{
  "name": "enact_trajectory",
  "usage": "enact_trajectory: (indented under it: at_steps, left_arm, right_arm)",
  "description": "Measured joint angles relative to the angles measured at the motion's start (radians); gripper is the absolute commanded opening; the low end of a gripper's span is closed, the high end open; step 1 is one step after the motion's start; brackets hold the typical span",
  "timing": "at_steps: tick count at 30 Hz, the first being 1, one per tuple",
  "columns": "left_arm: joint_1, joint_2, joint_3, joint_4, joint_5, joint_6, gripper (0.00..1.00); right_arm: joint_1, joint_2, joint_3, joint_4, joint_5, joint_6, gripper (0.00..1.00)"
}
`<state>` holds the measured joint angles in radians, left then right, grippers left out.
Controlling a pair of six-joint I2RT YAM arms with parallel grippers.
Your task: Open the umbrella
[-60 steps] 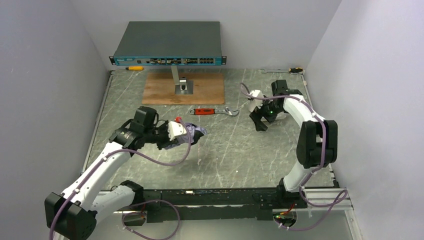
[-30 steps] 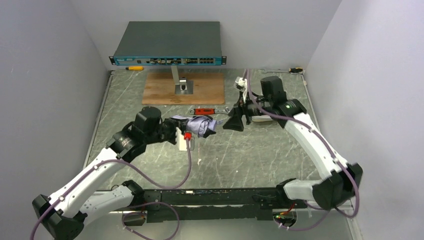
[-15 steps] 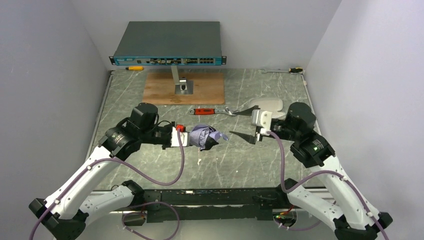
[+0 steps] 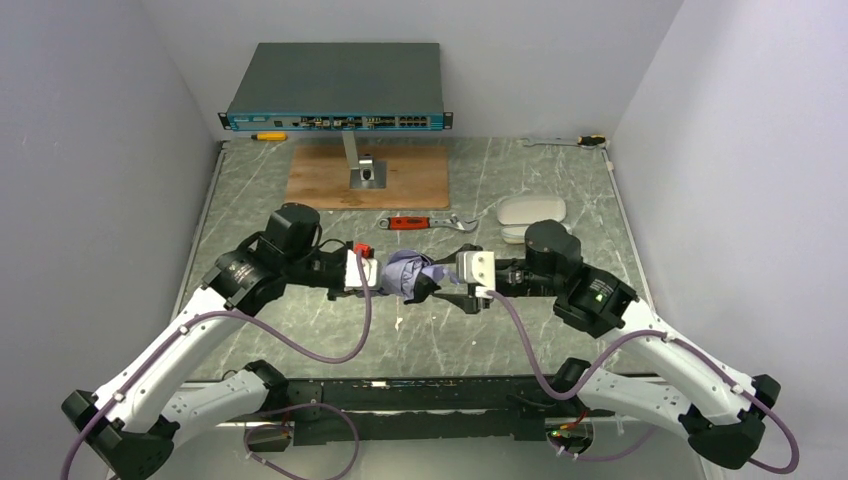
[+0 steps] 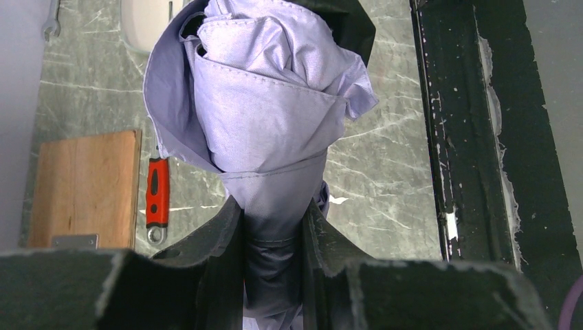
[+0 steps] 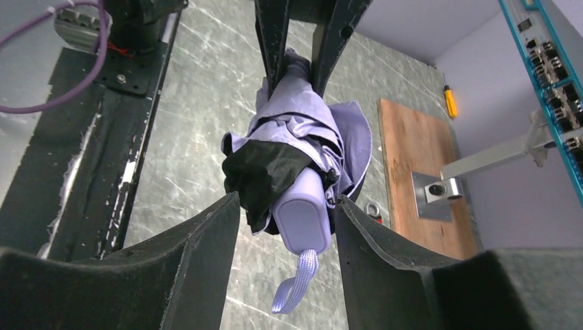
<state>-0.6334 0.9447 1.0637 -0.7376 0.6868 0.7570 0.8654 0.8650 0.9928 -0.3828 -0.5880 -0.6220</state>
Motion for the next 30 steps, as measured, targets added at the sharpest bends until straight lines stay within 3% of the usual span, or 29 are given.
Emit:
enact_trajectory:
  at_steps: [10,16,30]
  left_arm:
    - [0.001,0.006,0.016,-0.006,0.016,0.006,0.0]
    - [0.001,0.003,0.016,-0.019,0.021,0.012,0.0]
    - [0.002,0.023,0.02,-0.019,0.044,0.008,0.0]
  right_arm:
    - [0.002,0.001,-0.047,-0.019,0.079,-0.067,0.62]
    - [0.002,-0.069,-0.066,-0.045,0.117,-0.119,0.51]
    - [0.002,-0.008,-0.06,0.007,0.121,-0.087,0.45]
